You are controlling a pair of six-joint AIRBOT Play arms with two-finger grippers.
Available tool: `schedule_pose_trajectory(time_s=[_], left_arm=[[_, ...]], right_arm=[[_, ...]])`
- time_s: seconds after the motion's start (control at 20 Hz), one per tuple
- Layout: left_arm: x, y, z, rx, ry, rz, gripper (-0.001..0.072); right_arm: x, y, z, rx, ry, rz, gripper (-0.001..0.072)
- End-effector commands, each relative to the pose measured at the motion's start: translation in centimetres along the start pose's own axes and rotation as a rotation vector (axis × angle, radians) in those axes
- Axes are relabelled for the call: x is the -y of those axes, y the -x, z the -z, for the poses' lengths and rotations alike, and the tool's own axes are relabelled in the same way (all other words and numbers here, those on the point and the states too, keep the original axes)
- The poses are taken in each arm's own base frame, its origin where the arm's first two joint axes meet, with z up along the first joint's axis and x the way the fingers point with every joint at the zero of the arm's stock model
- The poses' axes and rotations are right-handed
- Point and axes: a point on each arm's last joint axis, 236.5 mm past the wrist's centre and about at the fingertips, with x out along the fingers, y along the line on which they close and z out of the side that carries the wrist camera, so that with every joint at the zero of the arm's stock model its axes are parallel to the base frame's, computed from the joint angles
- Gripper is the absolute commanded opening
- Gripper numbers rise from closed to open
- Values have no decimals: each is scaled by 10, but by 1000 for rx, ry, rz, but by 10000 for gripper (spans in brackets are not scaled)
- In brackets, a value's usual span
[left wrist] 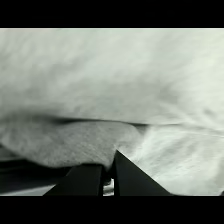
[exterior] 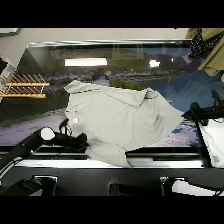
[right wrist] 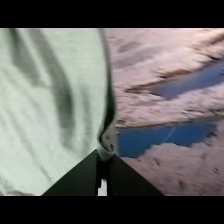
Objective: Fold the clothes and pants, and hang the long-sleeved shirts on hangers.
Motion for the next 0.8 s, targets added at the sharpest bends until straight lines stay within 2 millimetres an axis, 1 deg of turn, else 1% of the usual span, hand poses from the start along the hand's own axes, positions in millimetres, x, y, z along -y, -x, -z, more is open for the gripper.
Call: schedule_pose_trajectory(time_s=[0.0, 0.05, 0.1, 0.15, 0.2, 0.25, 0.3, 0.35, 0.4, 0.45, 0.5, 0.55, 0.6, 0.65, 0.7, 0.75], left_arm=[[39, 42, -56, 173, -156, 14, 15], [53, 62, -76, 243, -201, 15, 15], [69, 88, -99, 326, -246, 20, 15], [87, 120, -121, 415, -285, 30, 15], [105, 153, -138, 500, -321, 40, 15], [122, 190, -152, 583, -357, 45, 15], [139, 231, -161, 667, -395, 44, 15], [155, 273, -163, 745, -431, 41, 15], [168, 311, -161, 814, -462, 39, 15], [182, 352, -154, 889, -501, 36, 15], [196, 387, -142, 957, -549, 40, 16], [207, 420, -128, 1022, -579, 51, 16], [216, 452, -108, 1086, -604, 74, 16], [222, 478, -88, 1138, -624, 96, 16], [224, 499, -68, 1176, -627, 118, 16], [220, 518, -48, 1215, -618, 129, 15]], right_arm=[[-69, -9, -10, 83, 212, -75, 29], [-91, -10, -16, 130, 277, -67, 29], [-116, -5, -25, 198, 342, -64, 29], [-147, 9, -38, 296, 410, -69, 29], [-176, 31, -48, 393, 460, -79, 29], [-208, 62, -58, 501, 506, -95, 29], [-236, 95, -60, 591, 549, -116, 29], [-265, 134, -56, 683, 606, -139, 29], [-289, 173, -47, 763, 645, -165, 29], [-311, 215, -31, 852, 695, -186, 29], [-330, 256, -10, 942, 751, -197, 29], [-346, 291, 14, 1019, 798, -211, 29], [-356, 323, 39, 1092, 841, -216, 29], [-361, 349, 66, 1154, 880, -210, 29], [-363, 371, 93, 1209, 895, -208, 29], [-362, 390, 117, 1259, 896, -215, 29]])
